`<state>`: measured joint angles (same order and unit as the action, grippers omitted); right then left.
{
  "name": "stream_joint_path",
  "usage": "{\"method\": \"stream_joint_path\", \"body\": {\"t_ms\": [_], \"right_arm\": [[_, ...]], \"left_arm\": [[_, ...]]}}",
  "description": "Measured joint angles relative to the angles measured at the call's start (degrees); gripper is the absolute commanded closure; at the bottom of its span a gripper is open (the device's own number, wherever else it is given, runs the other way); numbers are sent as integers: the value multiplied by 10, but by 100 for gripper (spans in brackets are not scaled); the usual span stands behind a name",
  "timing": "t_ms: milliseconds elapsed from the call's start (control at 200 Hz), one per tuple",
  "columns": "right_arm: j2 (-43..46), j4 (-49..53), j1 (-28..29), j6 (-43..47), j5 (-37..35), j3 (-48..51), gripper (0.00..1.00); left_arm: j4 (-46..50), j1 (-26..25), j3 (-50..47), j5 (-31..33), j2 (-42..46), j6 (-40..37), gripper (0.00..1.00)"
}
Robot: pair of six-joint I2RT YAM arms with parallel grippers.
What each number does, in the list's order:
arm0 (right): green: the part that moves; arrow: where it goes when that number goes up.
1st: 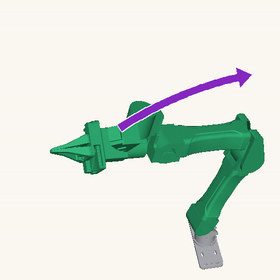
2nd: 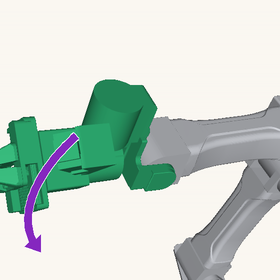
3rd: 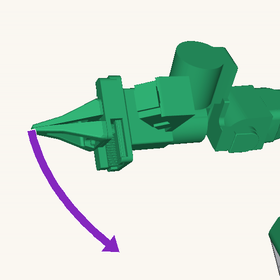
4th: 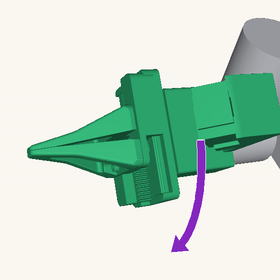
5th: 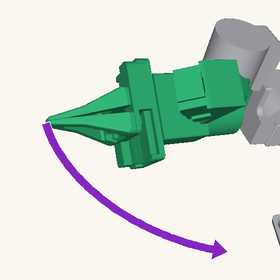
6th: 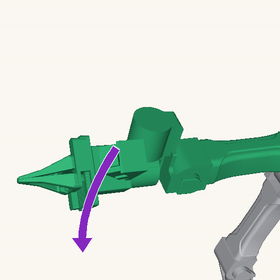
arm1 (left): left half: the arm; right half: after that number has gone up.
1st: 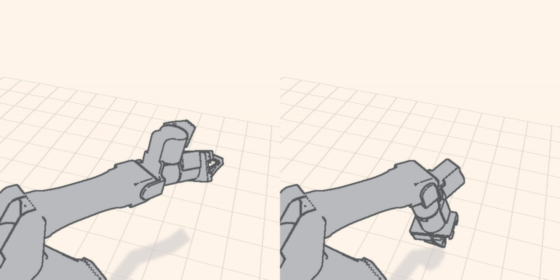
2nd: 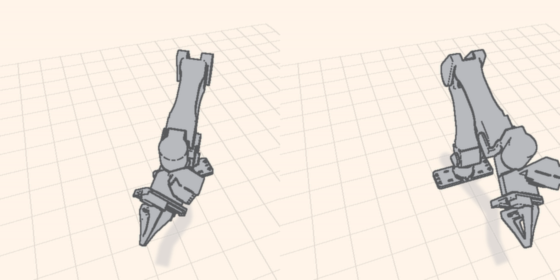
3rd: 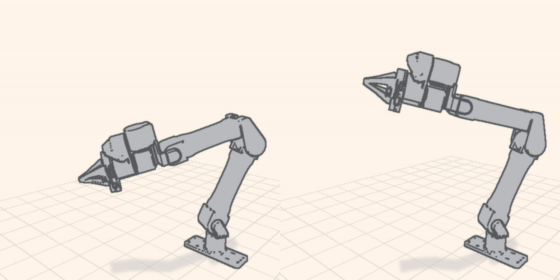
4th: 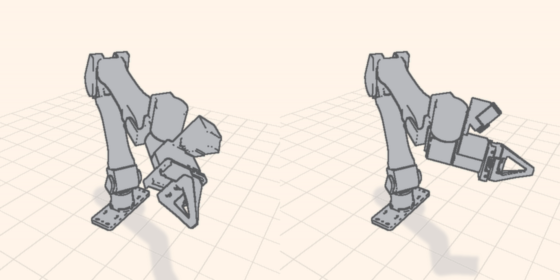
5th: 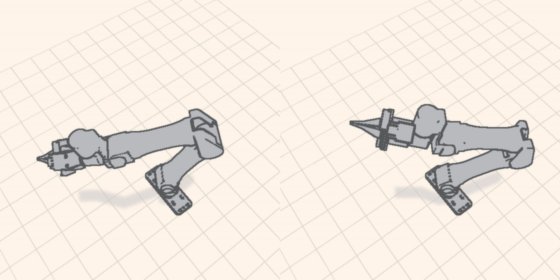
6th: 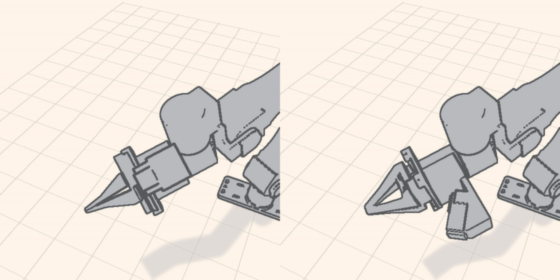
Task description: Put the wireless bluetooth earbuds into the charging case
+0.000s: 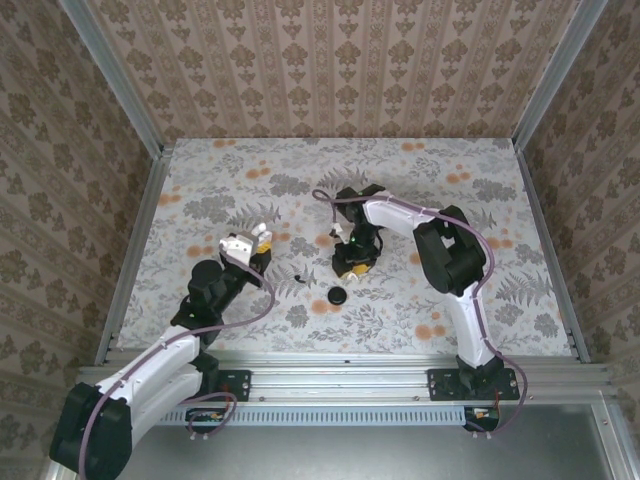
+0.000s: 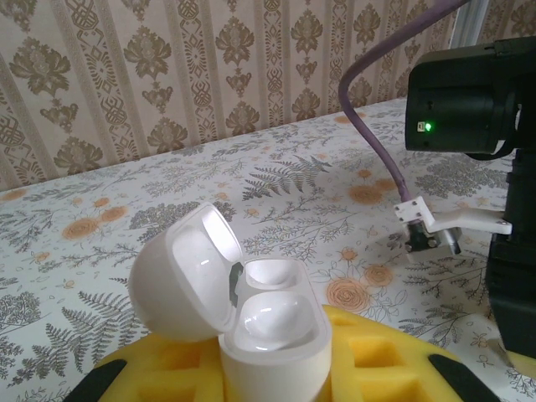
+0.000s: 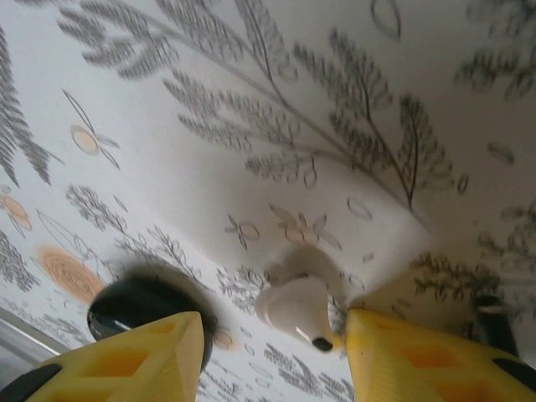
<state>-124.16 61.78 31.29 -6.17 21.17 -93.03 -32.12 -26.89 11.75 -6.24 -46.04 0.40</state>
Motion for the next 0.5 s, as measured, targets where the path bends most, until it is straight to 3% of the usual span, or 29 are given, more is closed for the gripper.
{"method": "stream_joint_path", "body": {"t_ms": [500], "right_arm": [[32,60,23,40,-151,-77,53]], "left_arm": [[-6,18,0,-17,-24,-2,89]]}}
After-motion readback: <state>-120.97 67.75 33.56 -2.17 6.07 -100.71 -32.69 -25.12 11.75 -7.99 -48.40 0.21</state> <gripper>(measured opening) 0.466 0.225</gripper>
